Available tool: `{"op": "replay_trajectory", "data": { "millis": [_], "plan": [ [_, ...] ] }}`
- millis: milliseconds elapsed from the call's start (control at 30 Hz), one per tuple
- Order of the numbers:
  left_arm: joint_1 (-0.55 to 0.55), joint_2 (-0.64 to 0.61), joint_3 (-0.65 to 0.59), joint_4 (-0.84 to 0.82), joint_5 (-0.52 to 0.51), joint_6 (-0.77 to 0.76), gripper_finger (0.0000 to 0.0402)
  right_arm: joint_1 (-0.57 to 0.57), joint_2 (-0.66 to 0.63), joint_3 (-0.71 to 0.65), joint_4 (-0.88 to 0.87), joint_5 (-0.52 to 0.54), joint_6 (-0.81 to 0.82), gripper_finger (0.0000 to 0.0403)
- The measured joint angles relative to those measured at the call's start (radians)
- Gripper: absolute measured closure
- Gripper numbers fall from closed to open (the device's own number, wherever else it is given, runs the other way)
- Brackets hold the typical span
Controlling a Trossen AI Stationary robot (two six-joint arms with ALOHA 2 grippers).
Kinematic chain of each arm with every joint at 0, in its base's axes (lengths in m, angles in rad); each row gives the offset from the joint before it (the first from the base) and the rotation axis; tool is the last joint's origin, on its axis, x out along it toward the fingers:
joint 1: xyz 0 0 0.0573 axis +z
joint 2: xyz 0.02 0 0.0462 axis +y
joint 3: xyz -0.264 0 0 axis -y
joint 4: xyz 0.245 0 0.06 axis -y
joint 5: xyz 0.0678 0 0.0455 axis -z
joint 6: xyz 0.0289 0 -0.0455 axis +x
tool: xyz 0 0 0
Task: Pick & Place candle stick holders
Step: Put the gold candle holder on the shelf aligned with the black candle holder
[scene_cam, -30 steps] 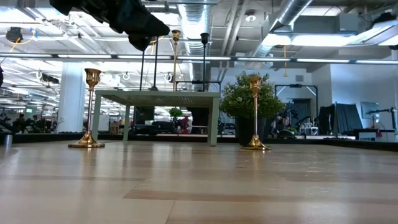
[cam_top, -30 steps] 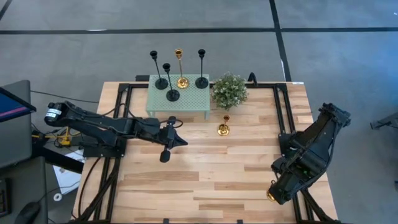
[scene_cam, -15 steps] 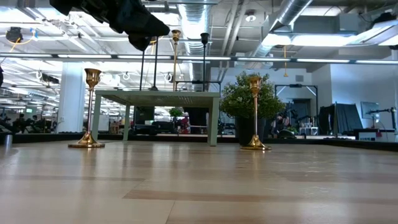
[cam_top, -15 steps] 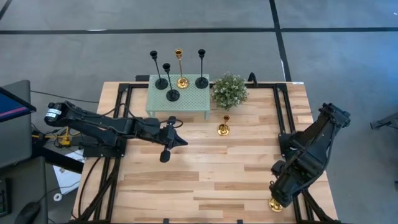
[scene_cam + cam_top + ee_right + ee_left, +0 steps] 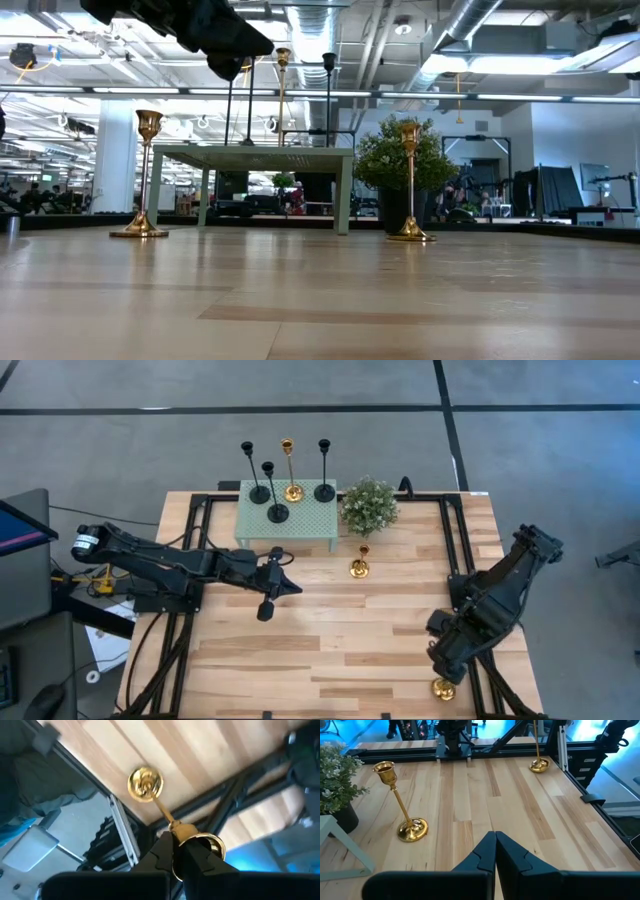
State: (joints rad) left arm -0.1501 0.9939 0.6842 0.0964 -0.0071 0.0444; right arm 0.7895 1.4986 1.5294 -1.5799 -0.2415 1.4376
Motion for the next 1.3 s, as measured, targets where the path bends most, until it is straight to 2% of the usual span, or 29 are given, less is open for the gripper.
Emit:
{"op": "replay_trajectory", "data": {
  "millis": [467, 733, 967, 1167, 1300],
  "plan": [
    [-0.001, 0.003, 0.000, 0.043, 0.000, 0.000, 0.0393, -0.242, 0.002, -0.003, 0.016, 0.197, -0.482, 0.0403],
    [-0.001, 0.025, 0.000, 0.052, 0.000, 0.002, 0.0349, -0.343, 0.002, 0.010, 0.010, 0.301, -0.673, 0.0403],
    [-0.001, 0.171, 0.000, 0.209, 0.000, 0.001, 0.0299, -0.392, 0.005, 0.106, 0.022, 0.446, -0.809, 0.0402],
    [0.007, 0.284, 0.001, 0.427, 0.003, -0.061, 0.0277, -0.430, 0.004, 0.150, 0.107, 0.443, -0.919, 0.0402],
    [0.019, 0.321, 0.019, 0.444, -0.001, -0.086, 0.0271, -0.448, 0.004, 0.151, 0.182, 0.438, -1.017, 0.0402]
  ]
}}
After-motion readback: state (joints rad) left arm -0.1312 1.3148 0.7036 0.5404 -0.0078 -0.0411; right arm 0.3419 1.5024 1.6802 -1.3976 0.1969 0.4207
